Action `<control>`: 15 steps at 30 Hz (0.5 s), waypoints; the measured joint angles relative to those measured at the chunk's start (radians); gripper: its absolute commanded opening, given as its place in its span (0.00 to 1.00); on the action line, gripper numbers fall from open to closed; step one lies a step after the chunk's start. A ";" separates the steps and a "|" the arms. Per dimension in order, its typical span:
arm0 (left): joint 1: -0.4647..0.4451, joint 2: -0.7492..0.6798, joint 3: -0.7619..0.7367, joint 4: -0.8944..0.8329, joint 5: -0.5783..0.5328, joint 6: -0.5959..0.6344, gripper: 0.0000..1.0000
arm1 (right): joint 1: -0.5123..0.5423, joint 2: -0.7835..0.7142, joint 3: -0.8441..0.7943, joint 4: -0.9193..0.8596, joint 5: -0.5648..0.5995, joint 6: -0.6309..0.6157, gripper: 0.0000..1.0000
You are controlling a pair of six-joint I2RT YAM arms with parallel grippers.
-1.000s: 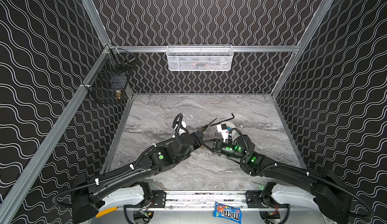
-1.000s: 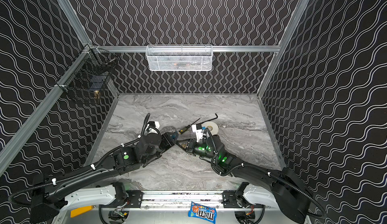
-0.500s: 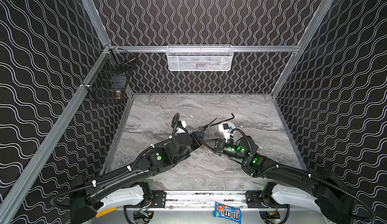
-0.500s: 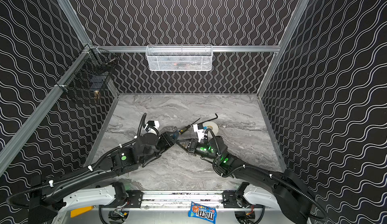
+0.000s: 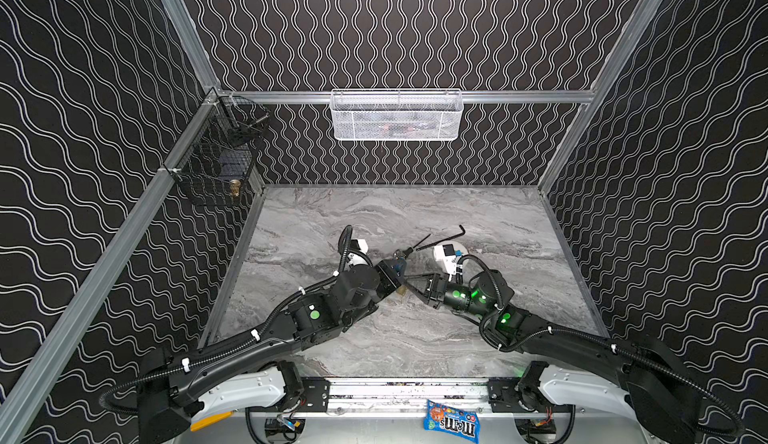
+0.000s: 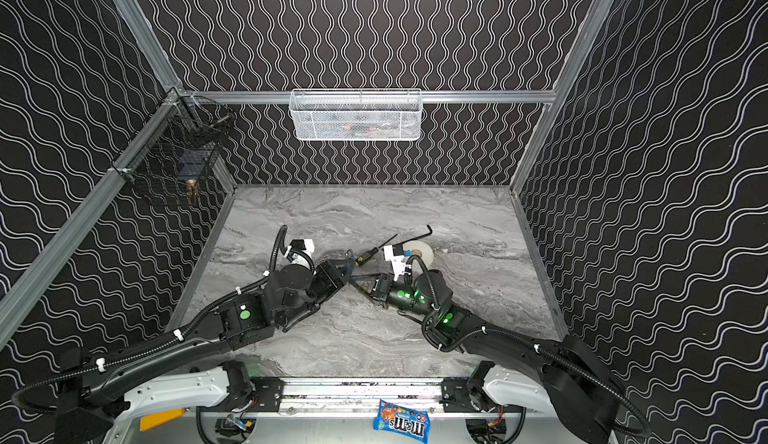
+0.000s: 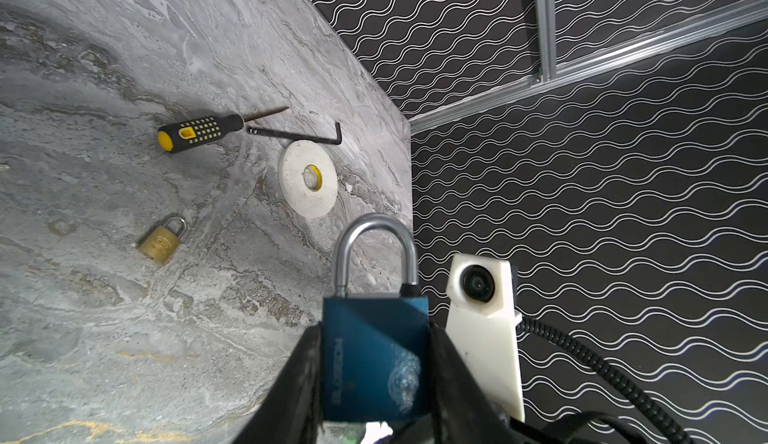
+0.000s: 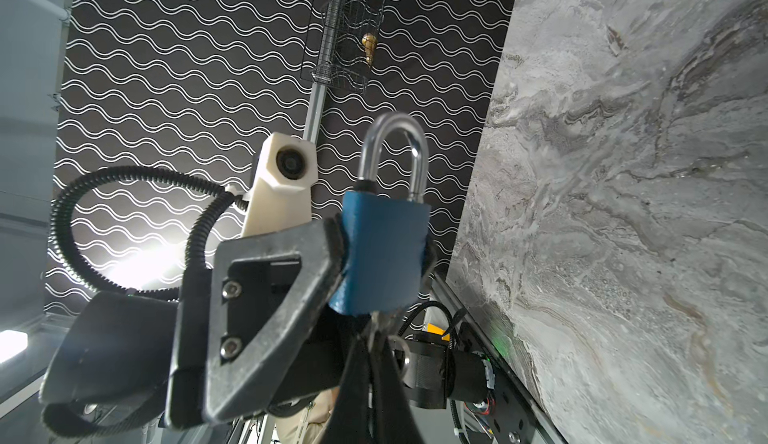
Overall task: Unlock with the key
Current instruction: 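Twist the inserted key with the right gripper while the left gripper holds the padlock, then keep twisting the key with the right gripper until the blue padlock's shackle springs up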
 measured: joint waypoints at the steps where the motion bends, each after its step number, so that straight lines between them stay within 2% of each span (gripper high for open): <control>1: 0.000 0.000 0.001 -0.002 0.000 0.000 0.00 | 0.000 0.000 -0.003 0.003 0.001 0.000 0.00; 15: -0.013 -0.005 -0.008 -0.017 -0.007 -0.024 0.00 | 0.009 0.029 -0.043 0.097 0.006 0.056 0.00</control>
